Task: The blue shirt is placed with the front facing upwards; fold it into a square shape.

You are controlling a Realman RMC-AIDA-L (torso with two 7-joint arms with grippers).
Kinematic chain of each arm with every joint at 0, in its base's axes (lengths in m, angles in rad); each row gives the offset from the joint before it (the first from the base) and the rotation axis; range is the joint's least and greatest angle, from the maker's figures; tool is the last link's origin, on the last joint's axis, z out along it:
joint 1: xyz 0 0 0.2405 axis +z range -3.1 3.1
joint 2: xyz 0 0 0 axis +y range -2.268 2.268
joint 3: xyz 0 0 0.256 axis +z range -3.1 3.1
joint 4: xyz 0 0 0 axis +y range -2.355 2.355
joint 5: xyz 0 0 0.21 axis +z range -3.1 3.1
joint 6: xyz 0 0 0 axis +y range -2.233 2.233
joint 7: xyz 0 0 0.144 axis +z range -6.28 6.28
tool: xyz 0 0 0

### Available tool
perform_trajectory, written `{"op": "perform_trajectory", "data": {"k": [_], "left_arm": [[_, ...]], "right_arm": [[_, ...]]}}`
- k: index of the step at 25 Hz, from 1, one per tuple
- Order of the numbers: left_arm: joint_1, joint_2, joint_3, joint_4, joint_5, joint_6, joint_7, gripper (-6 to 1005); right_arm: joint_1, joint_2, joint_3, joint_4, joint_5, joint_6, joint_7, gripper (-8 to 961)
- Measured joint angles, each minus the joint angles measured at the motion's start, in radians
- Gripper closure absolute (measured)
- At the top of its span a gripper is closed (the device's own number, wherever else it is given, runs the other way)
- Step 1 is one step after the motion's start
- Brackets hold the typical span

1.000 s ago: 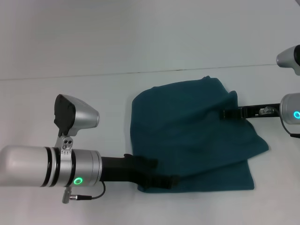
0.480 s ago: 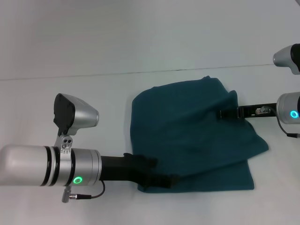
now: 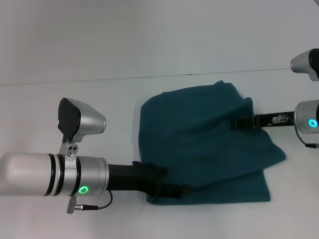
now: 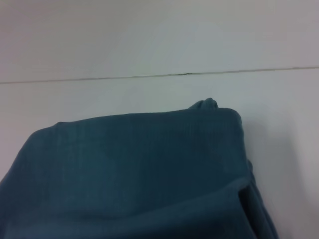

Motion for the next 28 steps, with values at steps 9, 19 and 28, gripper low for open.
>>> {"op": "perform_trajectory", "data": {"k": [9, 19, 28], "left_arm": [[-0.001, 0.000, -0.001, -0.004, 0.000, -0.003, 0.000, 80], [-0.003, 0.000, 0.000, -0.006, 0.000, -0.009, -0.001, 80], [-0.003, 0.000, -0.003, -0.003, 0.000, -0.009, -0.002, 80]], "right_arm": [[0.000, -0.002, 0.006, -0.008, 0.002, -0.022, 0.004, 369], [-0.012, -0.006, 0.007, -0.044, 0.032, -0.064, -0.004, 630], [-0.038, 0.003, 0.007, -0.119, 0.049, -0.118, -0.005, 836]]}}
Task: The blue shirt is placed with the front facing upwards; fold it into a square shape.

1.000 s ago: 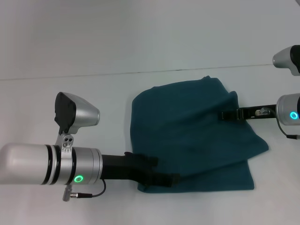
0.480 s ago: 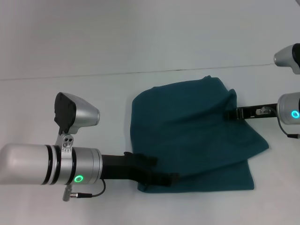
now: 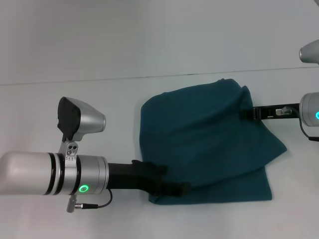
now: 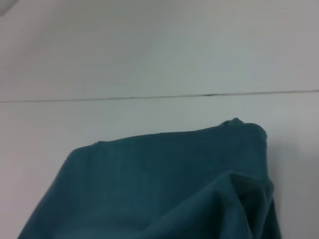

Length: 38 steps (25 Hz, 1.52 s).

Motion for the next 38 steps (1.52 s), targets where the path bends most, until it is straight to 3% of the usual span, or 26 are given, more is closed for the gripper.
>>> {"op": "perform_trajectory", "data": {"k": [5, 15, 28, 38], "left_arm": [[0.000, 0.000, 0.000, 0.001, 0.000, 0.000, -0.001, 80], [0.000, 0.000, 0.000, 0.005, 0.000, 0.001, -0.001, 81], [-0.002, 0.003, -0.003, 0.030, 0.000, 0.013, -0.020, 81], [0.007, 0.003, -0.024, 0.058, -0.005, 0.046, -0.026, 81]], "right_arm": [[0.000, 0.005, -0.006, -0.002, 0.001, -0.006, 0.000, 835], [-0.001, 0.043, -0.006, -0.082, 0.002, -0.069, -0.012, 841], [-0.004, 0.052, -0.003, -0.129, 0.051, -0.130, -0.008, 841], [-0.070, 0.052, 0.000, -0.168, 0.112, -0.186, -0.012, 842]]}}
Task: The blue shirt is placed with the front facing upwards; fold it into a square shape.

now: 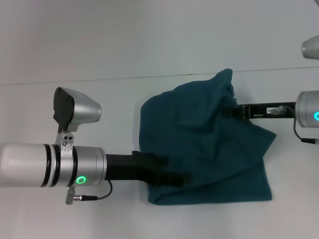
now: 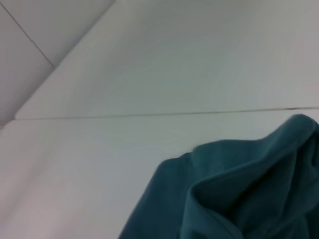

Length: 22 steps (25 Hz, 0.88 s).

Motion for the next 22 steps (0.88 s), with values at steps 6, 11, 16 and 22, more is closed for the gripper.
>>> {"op": "perform_trajectory", "data": {"k": [6, 11, 16, 22], "left_arm": [[-0.002, 0.000, -0.005, 0.003, -0.002, 0.005, 0.000, 81], [-0.003, 0.000, -0.007, 0.017, -0.003, 0.004, -0.004, 81], [-0.003, 0.000, -0.008, 0.027, -0.002, 0.003, -0.015, 82], [-0.005, 0.000, -0.011, 0.030, -0.002, 0.004, -0.015, 82]], "right_arm": [[-0.051, 0.001, 0.000, -0.067, 0.067, -0.086, 0.001, 842], [-0.085, 0.001, 0.000, -0.098, 0.116, -0.152, 0.009, 842], [-0.129, -0.001, 0.010, -0.147, 0.177, -0.215, 0.035, 841], [-0.152, -0.005, 0.060, -0.161, 0.191, -0.263, 0.050, 841]]}}
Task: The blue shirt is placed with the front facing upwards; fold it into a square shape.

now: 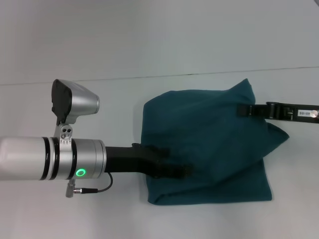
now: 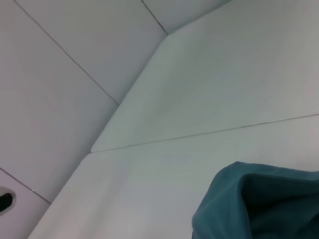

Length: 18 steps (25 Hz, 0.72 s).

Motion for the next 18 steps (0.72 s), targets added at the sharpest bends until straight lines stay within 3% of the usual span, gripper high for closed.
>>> {"op": "perform_trajectory", "data": {"k": [10, 18], "left_arm": [[-0.004, 0.003, -0.010, 0.017, 0.007, 0.002, -0.009, 82], [-0.004, 0.003, -0.016, 0.019, 0.007, 0.000, -0.010, 82]], "right_arm": [[-0.035, 0.005, 0.111, -0.024, 0.004, -0.104, 0.003, 842], [-0.025, 0.004, 0.133, -0.018, 0.038, -0.185, 0.015, 842]]}}
